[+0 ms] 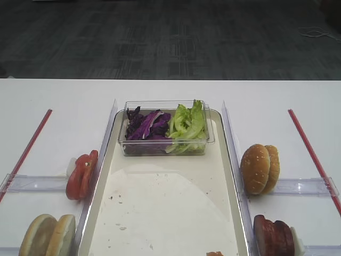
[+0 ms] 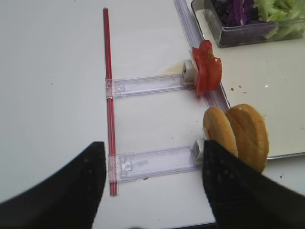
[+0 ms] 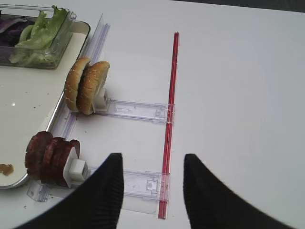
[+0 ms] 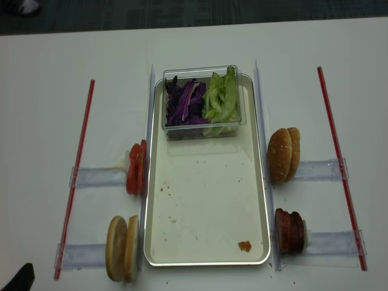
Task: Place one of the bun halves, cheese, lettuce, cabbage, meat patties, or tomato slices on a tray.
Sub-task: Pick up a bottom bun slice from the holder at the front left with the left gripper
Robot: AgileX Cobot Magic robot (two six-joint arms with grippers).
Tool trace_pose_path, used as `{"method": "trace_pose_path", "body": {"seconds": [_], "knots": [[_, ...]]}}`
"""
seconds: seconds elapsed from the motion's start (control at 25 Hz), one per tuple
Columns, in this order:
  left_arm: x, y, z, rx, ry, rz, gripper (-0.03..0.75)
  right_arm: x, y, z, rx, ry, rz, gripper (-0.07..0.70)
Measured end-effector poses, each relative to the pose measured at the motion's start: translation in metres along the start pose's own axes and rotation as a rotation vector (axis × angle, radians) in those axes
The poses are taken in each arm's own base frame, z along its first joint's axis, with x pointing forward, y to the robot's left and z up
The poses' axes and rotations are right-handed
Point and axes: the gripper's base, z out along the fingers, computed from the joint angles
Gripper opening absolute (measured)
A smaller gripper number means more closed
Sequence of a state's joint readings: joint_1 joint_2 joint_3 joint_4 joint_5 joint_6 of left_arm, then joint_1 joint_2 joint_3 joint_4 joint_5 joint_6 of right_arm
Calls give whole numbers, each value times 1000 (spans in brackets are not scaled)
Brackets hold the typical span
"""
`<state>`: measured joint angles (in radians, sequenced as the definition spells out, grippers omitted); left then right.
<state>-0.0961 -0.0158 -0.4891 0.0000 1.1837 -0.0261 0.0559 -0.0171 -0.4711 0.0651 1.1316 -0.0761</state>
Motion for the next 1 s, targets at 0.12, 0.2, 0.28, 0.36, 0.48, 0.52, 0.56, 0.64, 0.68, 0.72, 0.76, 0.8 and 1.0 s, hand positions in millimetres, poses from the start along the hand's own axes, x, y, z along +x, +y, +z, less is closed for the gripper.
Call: {"method": "trace_pose_path", "body": {"seconds": [0.12, 0.2, 0.28, 0.36, 0.48, 0.52, 0.56, 0.64, 0.68, 0.72, 0.76, 0.8, 1.0], "knots": [[0, 0, 0, 0, 0, 0, 414, 0, 0, 0, 0, 0, 0, 326], [0, 0, 0, 0, 0, 0, 414, 0, 0, 0, 0, 0, 0, 326], [0, 0, 0, 0, 0, 0, 414, 0, 0, 0, 0, 0, 0, 326], [0, 0, 0, 0, 0, 0, 414, 0, 0, 0, 0, 0, 0, 326], [0, 0, 0, 0, 0, 0, 414, 0, 0, 0, 0, 0, 0, 326], [0, 0, 0, 0, 0, 0, 414, 0, 0, 0, 0, 0, 0, 326], [0, 0, 0, 0, 0, 0, 414, 0, 0, 0, 0, 0, 0, 326], [0, 0, 0, 0, 0, 0, 414, 0, 0, 0, 0, 0, 0, 326], [0, 0, 0, 0, 0, 0, 414, 0, 0, 0, 0, 0, 0, 326], [0, 0, 0, 0, 3, 2, 414, 0, 0, 0, 0, 0, 0, 326], [-1, 0, 2, 0, 20, 10, 414, 0, 0, 0, 0, 0, 0, 326], [-3, -1, 4, 4, 46, 16, 414, 0, 0, 0, 0, 0, 0, 326], [-14, -1, 8, 5, 175, 23, 414, 0, 0, 0, 0, 0, 0, 326]]}}
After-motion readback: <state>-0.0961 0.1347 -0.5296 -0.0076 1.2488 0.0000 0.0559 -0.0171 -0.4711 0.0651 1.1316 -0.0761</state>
